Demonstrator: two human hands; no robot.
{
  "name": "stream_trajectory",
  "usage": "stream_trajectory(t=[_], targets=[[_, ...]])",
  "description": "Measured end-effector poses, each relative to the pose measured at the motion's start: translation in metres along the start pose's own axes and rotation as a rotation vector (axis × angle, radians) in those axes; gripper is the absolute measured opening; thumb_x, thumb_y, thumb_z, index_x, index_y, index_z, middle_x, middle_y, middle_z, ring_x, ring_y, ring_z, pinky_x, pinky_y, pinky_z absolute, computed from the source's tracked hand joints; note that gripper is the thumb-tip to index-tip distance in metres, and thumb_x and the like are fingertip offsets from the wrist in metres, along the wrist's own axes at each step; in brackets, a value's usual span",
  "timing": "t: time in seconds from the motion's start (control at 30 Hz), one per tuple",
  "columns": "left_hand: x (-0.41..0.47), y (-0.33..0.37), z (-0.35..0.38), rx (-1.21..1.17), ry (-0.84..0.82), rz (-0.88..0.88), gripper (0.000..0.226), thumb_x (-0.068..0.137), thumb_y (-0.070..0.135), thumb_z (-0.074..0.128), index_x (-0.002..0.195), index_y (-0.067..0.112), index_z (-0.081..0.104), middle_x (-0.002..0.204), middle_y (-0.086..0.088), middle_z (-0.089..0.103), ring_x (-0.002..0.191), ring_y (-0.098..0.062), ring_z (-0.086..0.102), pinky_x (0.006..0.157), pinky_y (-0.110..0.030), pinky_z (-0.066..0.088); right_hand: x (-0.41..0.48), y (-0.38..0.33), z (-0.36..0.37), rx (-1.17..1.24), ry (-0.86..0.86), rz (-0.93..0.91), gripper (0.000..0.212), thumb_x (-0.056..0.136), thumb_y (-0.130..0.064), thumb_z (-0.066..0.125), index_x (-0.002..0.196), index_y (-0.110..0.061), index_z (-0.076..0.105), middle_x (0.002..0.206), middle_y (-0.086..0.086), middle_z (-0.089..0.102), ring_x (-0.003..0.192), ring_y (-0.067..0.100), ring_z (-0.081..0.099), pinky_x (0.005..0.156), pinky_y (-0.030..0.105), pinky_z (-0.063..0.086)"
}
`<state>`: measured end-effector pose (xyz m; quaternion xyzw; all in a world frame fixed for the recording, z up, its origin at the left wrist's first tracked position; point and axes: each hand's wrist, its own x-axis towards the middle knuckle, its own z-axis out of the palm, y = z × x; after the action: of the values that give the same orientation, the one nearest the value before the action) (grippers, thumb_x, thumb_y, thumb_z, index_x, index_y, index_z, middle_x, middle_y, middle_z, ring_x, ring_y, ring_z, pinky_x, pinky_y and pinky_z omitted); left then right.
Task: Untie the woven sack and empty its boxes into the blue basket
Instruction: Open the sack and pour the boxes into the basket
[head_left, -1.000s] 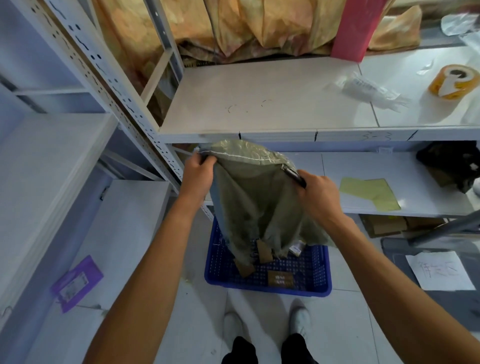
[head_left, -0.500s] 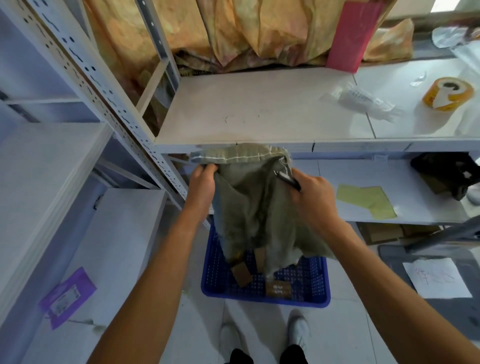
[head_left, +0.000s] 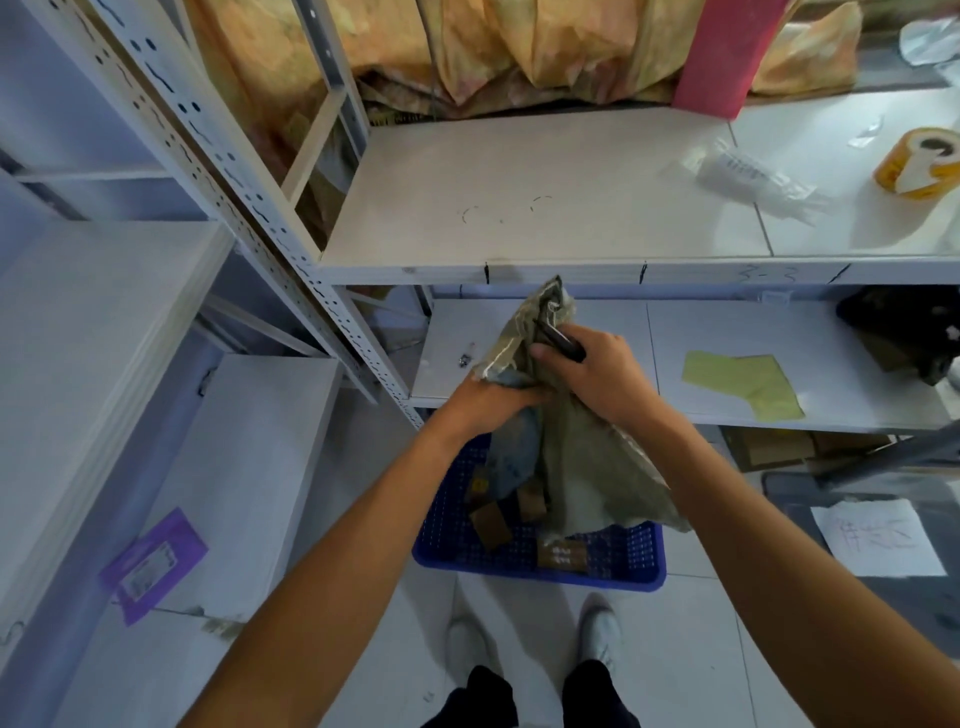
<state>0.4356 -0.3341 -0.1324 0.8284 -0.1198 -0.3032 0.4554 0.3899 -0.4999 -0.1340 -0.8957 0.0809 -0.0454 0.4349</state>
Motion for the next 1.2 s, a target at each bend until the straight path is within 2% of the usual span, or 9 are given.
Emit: stream_trajectory(t=[0.1, 0.2, 0.3, 0.4, 0.5, 0.73, 1.0, 1.07, 1.2], targets=[[0.01, -0.002, 0.001, 0.047, 0.114, 0.083, 0.023, 0.095, 0.024, 0.064, 0.117, 0.021, 0.066, 0.113, 0.002, 0.068, 0.102, -0.014, 0.064, 0.086, -0.024, 0.053, -0.012, 0.003, -0.001, 0.131, 0.003, 0.057, 0.05, 0.08, -0.065, 0.069, 0.115, -0.029, 0.066, 0.101, -0.01, 0.072, 0.086, 0.009, 0.066, 0.073, 0.034, 0.057], [0.016, -0.001, -0.006, -0.103, 0.231, 0.022, 0.01, 0.095, 0.021, 0.063, 0.09, 0.029, 0.067, 0.095, 0.002, 0.07, 0.09, -0.015, 0.067, 0.088, -0.038, 0.056, -0.038, 0.026, 0.005, -0.305, -0.132, 0.115, 0.086, 0.07, -0.081, 0.062, 0.137, -0.029, 0.048, 0.115, -0.015, 0.061, 0.096, 0.01, 0.062, 0.081, 0.035, 0.056], [0.019, 0.0, -0.016, -0.213, 0.269, -0.011, 0.016, 0.096, 0.017, 0.06, 0.086, 0.027, 0.065, 0.087, 0.004, 0.069, 0.082, -0.014, 0.067, 0.067, -0.02, 0.057, -0.055, 0.055, 0.012, -0.522, -0.226, 0.221, 0.036, 0.087, -0.056, 0.059, 0.106, -0.025, 0.062, 0.096, -0.003, 0.073, 0.075, 0.019, 0.065, 0.069, 0.039, 0.058], [0.023, -0.01, -0.027, -0.241, 0.283, -0.018, 0.007, 0.096, 0.018, 0.064, 0.095, 0.025, 0.064, 0.095, 0.001, 0.07, 0.083, -0.01, 0.069, 0.065, -0.017, 0.058, -0.058, 0.062, 0.012, -0.329, 0.007, 0.203, 0.014, 0.094, -0.027, 0.06, 0.087, -0.016, 0.064, 0.071, 0.005, 0.068, 0.061, 0.024, 0.062, 0.058, 0.044, 0.057], [0.025, -0.017, -0.035, -0.258, 0.295, -0.048, 0.018, 0.095, 0.025, 0.066, 0.111, 0.02, 0.062, 0.113, -0.008, 0.07, 0.093, -0.017, 0.07, 0.083, -0.033, 0.061, -0.045, 0.051, 0.011, -0.218, 0.142, 0.139, 0.006, 0.095, -0.018, 0.059, 0.093, -0.015, 0.063, 0.067, 0.004, 0.064, 0.057, 0.025, 0.059, 0.05, 0.038, 0.051], [0.015, -0.034, -0.045, -0.193, 0.347, -0.112, 0.045, 0.085, 0.043, 0.073, 0.123, 0.021, 0.062, 0.115, -0.002, 0.069, 0.095, -0.018, 0.069, 0.091, -0.04, 0.058, -0.029, 0.041, 0.009, -0.324, 0.148, 0.103, 0.009, 0.095, -0.015, 0.055, 0.101, -0.017, 0.062, 0.072, 0.008, 0.067, 0.063, 0.032, 0.061, 0.055, 0.04, 0.053], [-0.005, -0.049, -0.044, -0.138, 0.322, -0.129, 0.018, 0.093, 0.036, 0.069, 0.099, 0.031, 0.053, 0.089, 0.013, 0.058, 0.075, 0.0, 0.055, 0.083, -0.027, 0.044, -0.039, 0.041, 0.009, -0.278, 0.159, 0.124, 0.011, 0.093, -0.011, 0.054, 0.099, -0.017, 0.061, 0.072, 0.009, 0.066, 0.065, 0.034, 0.063, 0.054, 0.046, 0.054], [-0.003, -0.047, -0.044, -0.148, 0.353, -0.146, 0.014, 0.091, 0.035, 0.07, 0.09, 0.032, 0.057, 0.092, 0.008, 0.064, 0.078, -0.003, 0.06, 0.085, -0.03, 0.05, -0.039, 0.034, 0.007, -0.241, 0.226, 0.103, 0.009, 0.093, -0.01, 0.055, 0.097, -0.015, 0.061, 0.069, 0.008, 0.065, 0.061, 0.032, 0.06, 0.051, 0.044, 0.051], [-0.007, -0.057, -0.041, -0.159, 0.366, -0.14, 0.017, 0.09, 0.034, 0.071, 0.102, 0.03, 0.058, 0.101, 0.003, 0.066, 0.087, -0.014, 0.067, 0.086, -0.034, 0.055, -0.039, 0.026, 0.001, -0.257, 0.199, 0.095, 0.007, 0.092, -0.008, 0.055, 0.092, -0.014, 0.06, 0.069, 0.01, 0.062, 0.063, 0.036, 0.059, 0.051, 0.041, 0.046]])
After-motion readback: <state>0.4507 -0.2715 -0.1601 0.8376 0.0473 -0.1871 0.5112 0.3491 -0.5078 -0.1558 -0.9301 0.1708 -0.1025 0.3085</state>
